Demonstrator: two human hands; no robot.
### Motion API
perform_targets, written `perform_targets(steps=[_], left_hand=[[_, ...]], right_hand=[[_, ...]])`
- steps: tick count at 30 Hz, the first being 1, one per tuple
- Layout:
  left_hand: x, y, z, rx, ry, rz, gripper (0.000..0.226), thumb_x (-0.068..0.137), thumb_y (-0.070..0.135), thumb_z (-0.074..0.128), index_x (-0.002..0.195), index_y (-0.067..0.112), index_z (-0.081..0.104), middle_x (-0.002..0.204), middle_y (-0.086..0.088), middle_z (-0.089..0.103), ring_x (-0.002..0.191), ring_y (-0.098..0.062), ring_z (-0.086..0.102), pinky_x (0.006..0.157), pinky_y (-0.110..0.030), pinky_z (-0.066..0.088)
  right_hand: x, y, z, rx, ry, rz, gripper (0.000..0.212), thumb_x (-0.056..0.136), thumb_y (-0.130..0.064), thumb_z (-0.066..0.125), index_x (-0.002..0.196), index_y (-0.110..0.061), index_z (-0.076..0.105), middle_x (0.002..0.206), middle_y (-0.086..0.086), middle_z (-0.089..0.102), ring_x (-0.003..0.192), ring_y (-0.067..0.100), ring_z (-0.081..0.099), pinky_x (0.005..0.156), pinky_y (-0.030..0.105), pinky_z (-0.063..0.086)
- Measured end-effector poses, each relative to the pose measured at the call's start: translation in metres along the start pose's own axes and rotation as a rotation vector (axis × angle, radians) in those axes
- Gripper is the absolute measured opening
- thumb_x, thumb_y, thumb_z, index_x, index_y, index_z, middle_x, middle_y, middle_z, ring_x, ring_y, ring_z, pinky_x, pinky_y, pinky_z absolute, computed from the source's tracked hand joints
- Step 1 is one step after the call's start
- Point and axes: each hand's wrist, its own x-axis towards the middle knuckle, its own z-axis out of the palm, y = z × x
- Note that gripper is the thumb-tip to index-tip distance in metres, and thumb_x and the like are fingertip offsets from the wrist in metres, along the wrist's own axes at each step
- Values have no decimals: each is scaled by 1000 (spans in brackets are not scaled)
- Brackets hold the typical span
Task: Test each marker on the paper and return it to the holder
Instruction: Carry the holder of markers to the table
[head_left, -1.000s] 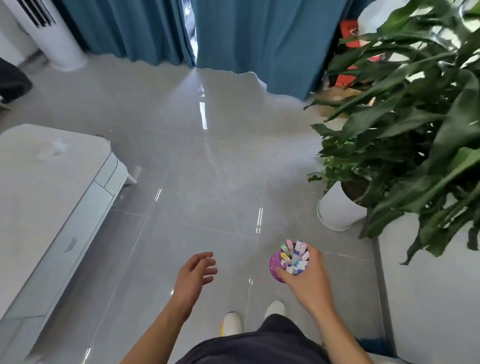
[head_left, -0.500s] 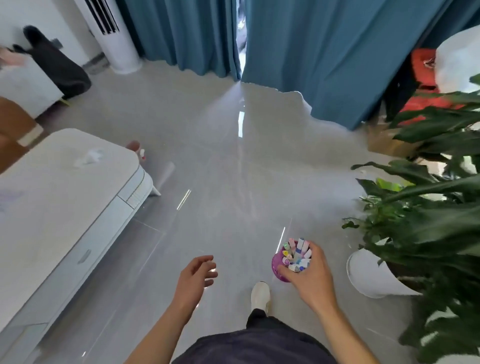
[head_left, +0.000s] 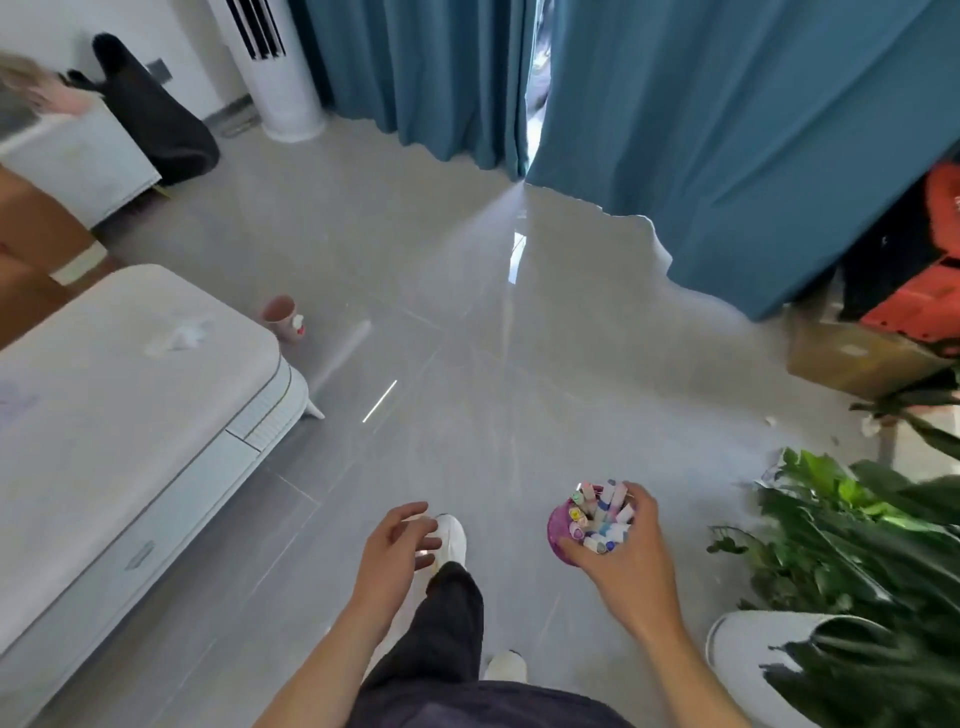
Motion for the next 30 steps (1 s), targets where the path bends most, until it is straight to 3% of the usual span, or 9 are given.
perform_targets(steps=[4, 12, 18, 22, 26, 30], left_hand=[[64, 42, 5, -28, 7, -16, 20, 94, 14, 63, 113, 17, 67, 100, -12, 74, 93, -25, 73, 92, -45, 57], [191, 153, -3, -5, -5, 21, 19, 95, 13, 60, 113, 15, 67, 102, -12, 72, 92, -26, 73, 90, -43, 58], [263, 219, -10, -24, 19, 52, 20, 95, 14, 60, 114, 15, 66, 102, -10, 73, 91, -25, 73, 86, -39, 58], [302, 248, -8, -43, 48, 40, 19, 95, 15, 62, 114, 16, 66, 101, -10, 73, 89, -24, 72, 85, -38, 58], [348, 276, -2, -70, 111, 23, 18, 94, 14, 63, 112, 17, 68, 99, -9, 74, 87, -23, 73, 85, -38, 58], [402, 316, 10, -60, 153, 30, 17, 97, 20, 60, 113, 22, 66, 105, -7, 72, 93, -22, 71, 88, -36, 58]], right_hand=[[66, -36, 22, -16, -5, 4, 81, 66, -35, 96, 122, -44, 39, 107, -24, 63, 88, -8, 64, 67, 13, 46], [195, -121, 79, -98, -65, -50, 75, 66, -44, 94, 125, -37, 47, 111, -14, 66, 90, 3, 69, 67, 18, 53], [277, -189, 113, -87, -93, -79, 70, 66, -35, 95, 119, -37, 50, 109, -20, 59, 90, -10, 61, 62, 7, 46], [333, -225, 131, -109, -113, -117, 64, 67, -38, 94, 112, -43, 49, 106, -19, 61, 91, -2, 63, 65, 14, 45], [398, -258, 151, -117, -144, -141, 70, 66, -42, 93, 119, -43, 48, 110, -15, 62, 95, 3, 64, 73, 25, 51], [476, -296, 168, -124, -205, -186, 61, 68, -38, 93, 104, -53, 46, 108, -20, 60, 91, -2, 63, 69, 17, 48]])
